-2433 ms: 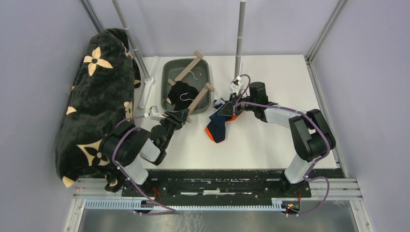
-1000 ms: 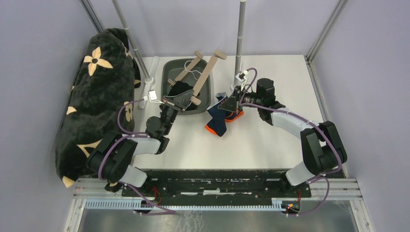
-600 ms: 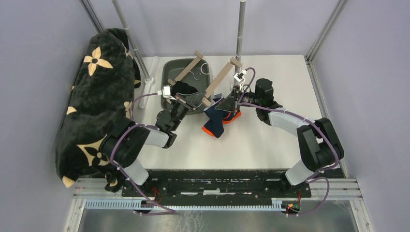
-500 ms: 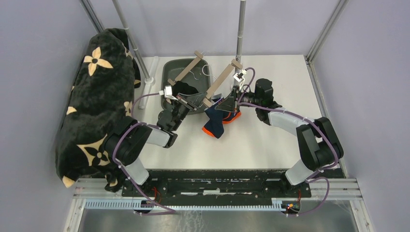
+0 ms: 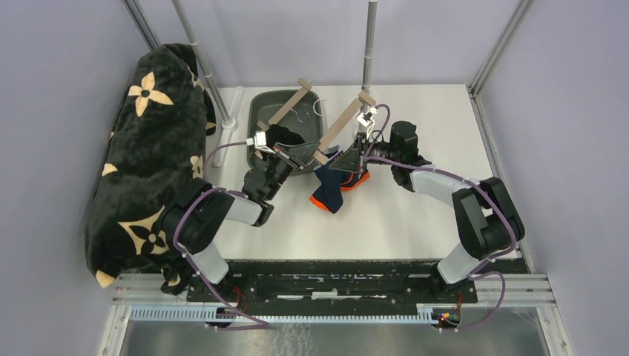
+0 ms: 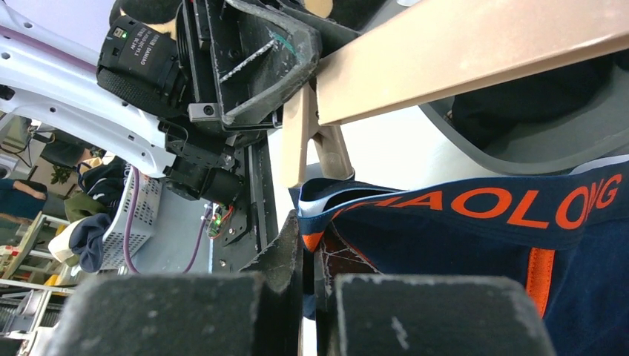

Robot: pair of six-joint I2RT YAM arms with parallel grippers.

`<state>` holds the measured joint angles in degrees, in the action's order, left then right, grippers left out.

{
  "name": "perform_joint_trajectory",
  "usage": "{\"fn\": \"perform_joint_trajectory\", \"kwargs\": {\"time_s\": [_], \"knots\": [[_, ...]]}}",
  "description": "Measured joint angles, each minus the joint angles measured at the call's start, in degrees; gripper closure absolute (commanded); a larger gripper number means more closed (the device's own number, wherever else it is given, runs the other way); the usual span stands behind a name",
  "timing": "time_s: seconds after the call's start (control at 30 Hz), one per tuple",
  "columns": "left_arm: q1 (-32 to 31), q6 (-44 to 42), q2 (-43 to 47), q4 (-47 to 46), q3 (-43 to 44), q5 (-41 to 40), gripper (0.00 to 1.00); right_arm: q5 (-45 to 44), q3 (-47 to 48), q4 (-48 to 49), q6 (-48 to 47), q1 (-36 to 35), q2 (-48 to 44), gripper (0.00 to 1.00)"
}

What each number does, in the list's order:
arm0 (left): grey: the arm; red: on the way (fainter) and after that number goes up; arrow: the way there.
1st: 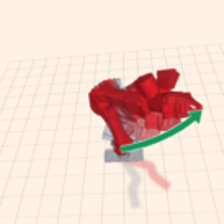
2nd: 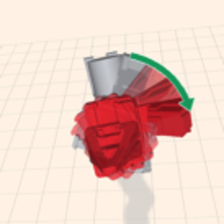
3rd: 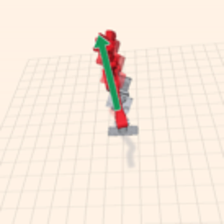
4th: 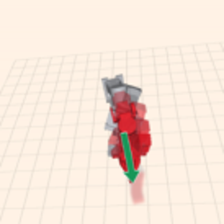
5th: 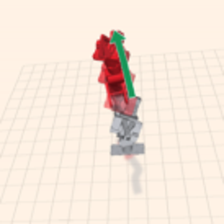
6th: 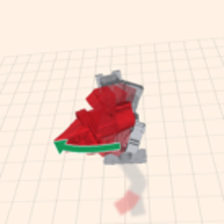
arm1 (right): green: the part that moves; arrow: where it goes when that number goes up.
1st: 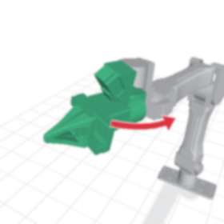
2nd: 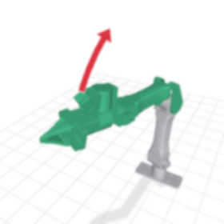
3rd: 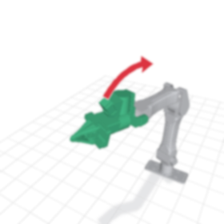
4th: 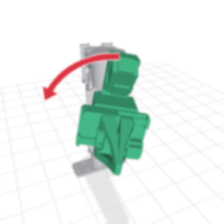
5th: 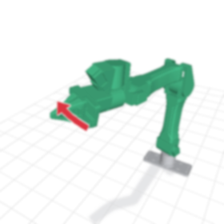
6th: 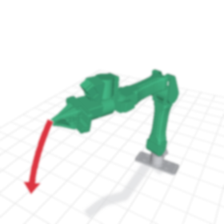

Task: Clip the underwear to the hanger
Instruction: Clamp the underwear onto the hanger.

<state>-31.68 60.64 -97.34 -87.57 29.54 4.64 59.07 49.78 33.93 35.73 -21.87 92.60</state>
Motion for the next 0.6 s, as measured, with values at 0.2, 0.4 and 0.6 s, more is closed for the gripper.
{"fn": "perform_joint_trajectory", "kwargs": {"time_s": [0.2,0.4,0.6], "knots": [[-0.3,0.0,0.4,0.0,0.0,-0.1,0.97,0.0,0.0,-0.1,0.0,0.0,0.7,0.99],[-0.3,0.0,1.8,0.0,-0.1,0.1,0.97,0.0,0.0,-0.1,0.0,-0.2,0.9,0.99],[-0.3,0.0,1.8,0.0,-0.1,0.1,0.97,0.0,0.0,-0.1,0.0,-0.2,0.9,0.99]]}}
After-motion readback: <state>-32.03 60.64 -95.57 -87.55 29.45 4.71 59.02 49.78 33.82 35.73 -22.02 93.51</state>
